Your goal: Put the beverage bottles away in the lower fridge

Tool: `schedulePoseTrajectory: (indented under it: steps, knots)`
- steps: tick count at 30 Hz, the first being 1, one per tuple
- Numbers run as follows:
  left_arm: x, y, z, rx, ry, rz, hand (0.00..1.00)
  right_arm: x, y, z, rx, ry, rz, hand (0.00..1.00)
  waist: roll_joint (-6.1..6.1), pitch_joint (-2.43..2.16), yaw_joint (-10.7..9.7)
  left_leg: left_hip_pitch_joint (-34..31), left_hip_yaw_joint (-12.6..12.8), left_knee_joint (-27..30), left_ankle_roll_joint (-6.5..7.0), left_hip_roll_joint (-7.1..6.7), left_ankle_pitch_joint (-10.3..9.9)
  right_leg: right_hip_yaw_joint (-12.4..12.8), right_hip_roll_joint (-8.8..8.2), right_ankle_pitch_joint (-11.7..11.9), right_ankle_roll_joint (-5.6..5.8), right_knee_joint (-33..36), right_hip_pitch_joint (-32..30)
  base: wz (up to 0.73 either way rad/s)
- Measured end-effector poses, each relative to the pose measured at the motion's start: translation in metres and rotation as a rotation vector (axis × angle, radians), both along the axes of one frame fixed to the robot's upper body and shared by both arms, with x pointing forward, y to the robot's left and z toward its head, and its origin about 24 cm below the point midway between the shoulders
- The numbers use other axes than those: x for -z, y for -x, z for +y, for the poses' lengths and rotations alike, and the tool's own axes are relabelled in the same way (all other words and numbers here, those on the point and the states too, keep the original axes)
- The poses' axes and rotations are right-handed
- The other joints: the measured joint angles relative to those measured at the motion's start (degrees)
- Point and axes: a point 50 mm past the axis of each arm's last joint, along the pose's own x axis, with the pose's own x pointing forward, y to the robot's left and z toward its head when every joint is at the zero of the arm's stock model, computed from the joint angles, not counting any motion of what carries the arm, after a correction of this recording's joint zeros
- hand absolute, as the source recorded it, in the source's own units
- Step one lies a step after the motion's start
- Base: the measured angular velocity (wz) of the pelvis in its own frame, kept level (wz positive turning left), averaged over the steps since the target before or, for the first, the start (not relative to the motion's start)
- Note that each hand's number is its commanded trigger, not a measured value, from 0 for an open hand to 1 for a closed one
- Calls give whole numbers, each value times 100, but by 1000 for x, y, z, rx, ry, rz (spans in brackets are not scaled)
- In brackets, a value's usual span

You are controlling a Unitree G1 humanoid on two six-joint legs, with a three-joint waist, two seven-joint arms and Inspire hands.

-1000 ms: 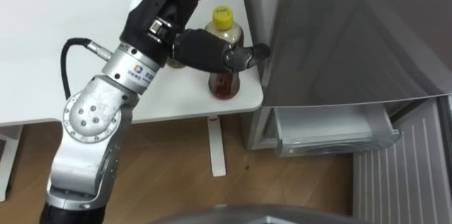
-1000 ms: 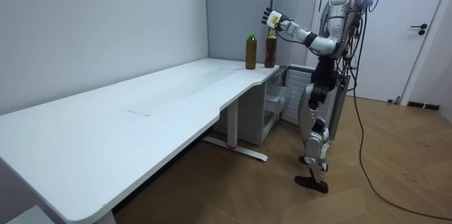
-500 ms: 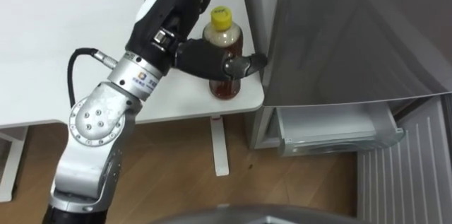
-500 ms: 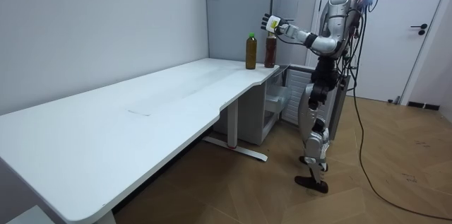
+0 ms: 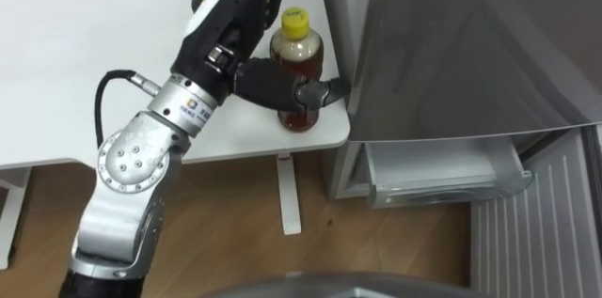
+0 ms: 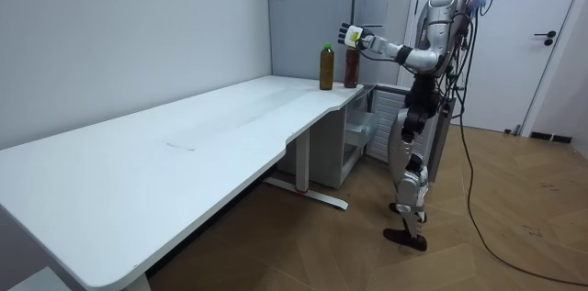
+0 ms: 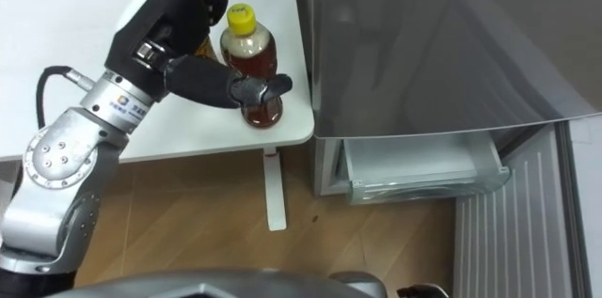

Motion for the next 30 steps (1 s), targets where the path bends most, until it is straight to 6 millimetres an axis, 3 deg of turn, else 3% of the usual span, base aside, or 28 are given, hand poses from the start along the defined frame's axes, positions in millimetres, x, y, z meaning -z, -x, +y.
schedulePoseTrajectory:
  steps: [26, 27, 28, 29, 30]
  knots:
    - [13, 2, 3, 5, -16, 59, 0, 0, 0, 1, 0, -11, 6, 0, -4, 1, 84, 5, 84, -4, 0, 5, 0, -6, -4, 0, 0, -2, 6, 0]
    - [16, 1, 3, 5, -17, 70, 17, 0, 0, 1, 0, -11, 6, 0, -4, 1, 84, 3, 84, -3, 0, 6, 0, -9, -4, 0, 0, -2, 8, 0]
    - [17, 1, 3, 5, -17, 75, 80, 0, 0, 1, 0, -11, 6, 0, -3, 1, 84, 3, 84, -2, 0, 6, 0, -11, -4, 0, 0, -2, 10, 0]
    - [19, 1, 2, 6, -18, 86, 100, 0, 0, 1, 0, -10, 6, 0, -3, 1, 86, 4, 84, -1, 0, 6, 0, -12, -4, 0, 0, -2, 15, 0]
    - [21, 1, 2, 9, -19, 93, 100, 0, 0, 1, 0, -10, 5, 0, -2, 1, 88, 3, 84, 0, 0, 6, 0, -14, -4, 0, 0, -2, 28, 0]
